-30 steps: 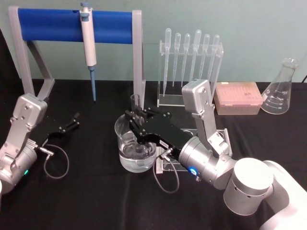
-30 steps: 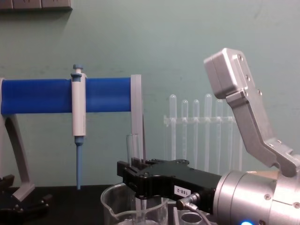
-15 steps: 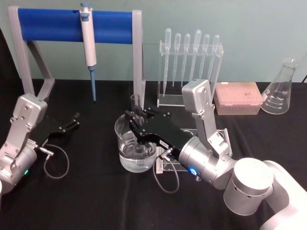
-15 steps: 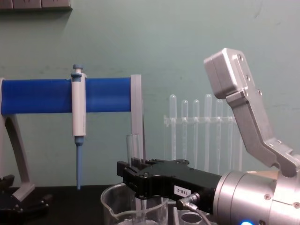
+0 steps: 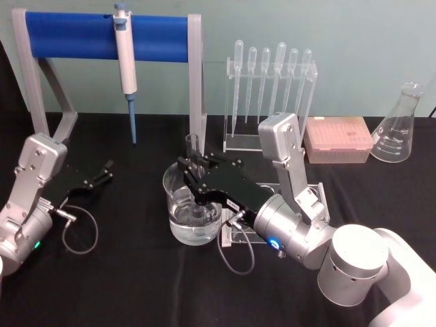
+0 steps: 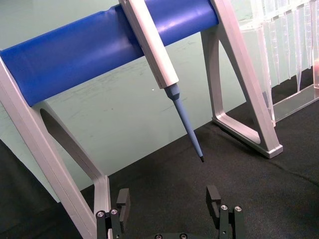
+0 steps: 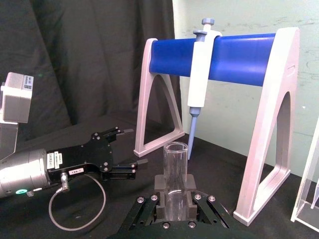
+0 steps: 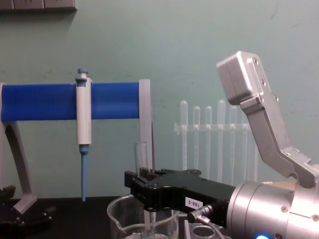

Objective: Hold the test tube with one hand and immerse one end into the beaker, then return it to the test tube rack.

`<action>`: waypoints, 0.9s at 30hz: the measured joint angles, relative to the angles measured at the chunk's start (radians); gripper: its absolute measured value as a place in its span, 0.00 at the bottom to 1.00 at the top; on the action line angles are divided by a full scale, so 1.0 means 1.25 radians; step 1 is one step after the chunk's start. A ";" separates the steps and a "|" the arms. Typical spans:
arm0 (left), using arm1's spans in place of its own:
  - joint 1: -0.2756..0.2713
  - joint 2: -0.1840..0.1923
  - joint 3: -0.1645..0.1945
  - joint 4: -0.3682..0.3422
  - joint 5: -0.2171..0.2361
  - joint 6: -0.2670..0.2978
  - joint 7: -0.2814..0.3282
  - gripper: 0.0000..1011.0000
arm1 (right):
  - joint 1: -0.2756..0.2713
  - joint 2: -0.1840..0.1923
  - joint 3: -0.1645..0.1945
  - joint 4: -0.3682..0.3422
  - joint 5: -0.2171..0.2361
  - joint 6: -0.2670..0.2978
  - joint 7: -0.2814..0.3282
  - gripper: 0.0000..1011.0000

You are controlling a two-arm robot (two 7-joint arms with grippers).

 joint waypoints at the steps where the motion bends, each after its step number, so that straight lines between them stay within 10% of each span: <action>1: 0.000 0.000 0.000 0.000 0.000 0.000 0.000 0.99 | 0.000 0.000 0.000 0.000 0.000 0.000 0.000 0.22; 27: 0.000 0.000 0.000 0.000 0.000 0.000 0.000 0.99 | 0.000 0.000 0.000 0.000 0.000 0.000 0.000 0.22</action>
